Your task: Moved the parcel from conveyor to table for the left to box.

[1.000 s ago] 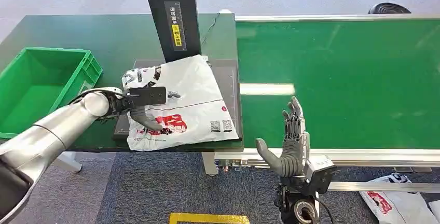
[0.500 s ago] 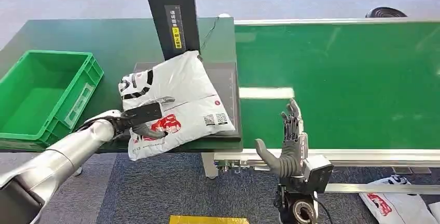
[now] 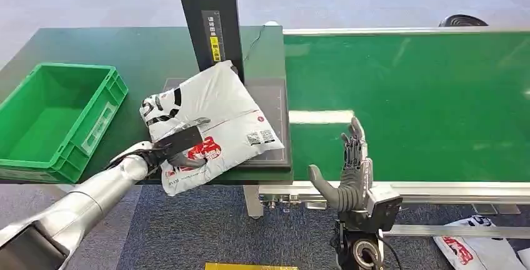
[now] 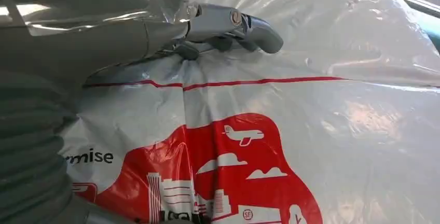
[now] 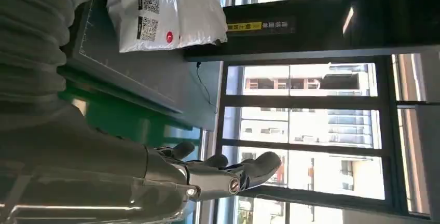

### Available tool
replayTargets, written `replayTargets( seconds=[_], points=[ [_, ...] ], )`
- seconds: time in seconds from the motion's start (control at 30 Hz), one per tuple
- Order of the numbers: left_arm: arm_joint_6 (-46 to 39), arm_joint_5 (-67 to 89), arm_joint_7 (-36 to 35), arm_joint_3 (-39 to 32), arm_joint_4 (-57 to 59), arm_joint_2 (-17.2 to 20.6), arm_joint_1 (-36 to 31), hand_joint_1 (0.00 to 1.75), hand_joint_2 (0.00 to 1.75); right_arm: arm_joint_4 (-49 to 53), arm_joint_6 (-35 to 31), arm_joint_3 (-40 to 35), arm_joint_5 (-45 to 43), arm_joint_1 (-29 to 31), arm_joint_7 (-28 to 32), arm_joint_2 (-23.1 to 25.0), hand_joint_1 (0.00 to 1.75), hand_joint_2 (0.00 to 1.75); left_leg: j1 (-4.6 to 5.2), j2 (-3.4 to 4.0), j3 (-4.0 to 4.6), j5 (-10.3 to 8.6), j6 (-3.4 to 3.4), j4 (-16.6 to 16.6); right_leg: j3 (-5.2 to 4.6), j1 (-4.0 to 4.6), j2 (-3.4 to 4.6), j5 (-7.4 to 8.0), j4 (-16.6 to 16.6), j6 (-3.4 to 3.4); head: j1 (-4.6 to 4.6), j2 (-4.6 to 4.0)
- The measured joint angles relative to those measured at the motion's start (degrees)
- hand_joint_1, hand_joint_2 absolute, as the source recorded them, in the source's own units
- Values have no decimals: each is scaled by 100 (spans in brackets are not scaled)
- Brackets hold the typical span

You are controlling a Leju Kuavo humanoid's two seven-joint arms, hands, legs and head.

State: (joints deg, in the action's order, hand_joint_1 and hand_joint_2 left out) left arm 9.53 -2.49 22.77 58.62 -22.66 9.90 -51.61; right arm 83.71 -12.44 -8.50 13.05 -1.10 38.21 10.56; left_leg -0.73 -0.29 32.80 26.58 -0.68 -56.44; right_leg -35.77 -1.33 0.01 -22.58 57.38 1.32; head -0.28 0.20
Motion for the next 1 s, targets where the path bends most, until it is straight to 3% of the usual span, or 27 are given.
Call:
replayTargets(
  seconds=[0.13,0.17,0.2,1.0],
  points=[
    [-9,7,-22,-124,26,-48,9,0,175,13,-11,-2,-2,33,-2,0,0,175,-3,-2,12,-11,1,-1,-9,2,-1,5,1,-2,7,0],
    [-9,9,-22,-142,31,-55,13,136,175,13,-11,-2,-2,38,-2,0,0,175,-3,-3,12,-12,0,-1,-9,3,-2,6,1,-2,4,0],
    [-11,11,-22,-153,33,-61,16,171,175,13,-11,-2,-2,45,-4,0,0,175,-3,-3,13,-12,0,-1,-10,3,-3,6,1,-2,4,0],
    [-308,92,68,-644,63,-46,154,175,175,11,-39,-33,-20,17,-2,-7,0,175,-3,1,-18,19,-3,0,11,3,1,-21,1,-5,7,0]
  ],
)
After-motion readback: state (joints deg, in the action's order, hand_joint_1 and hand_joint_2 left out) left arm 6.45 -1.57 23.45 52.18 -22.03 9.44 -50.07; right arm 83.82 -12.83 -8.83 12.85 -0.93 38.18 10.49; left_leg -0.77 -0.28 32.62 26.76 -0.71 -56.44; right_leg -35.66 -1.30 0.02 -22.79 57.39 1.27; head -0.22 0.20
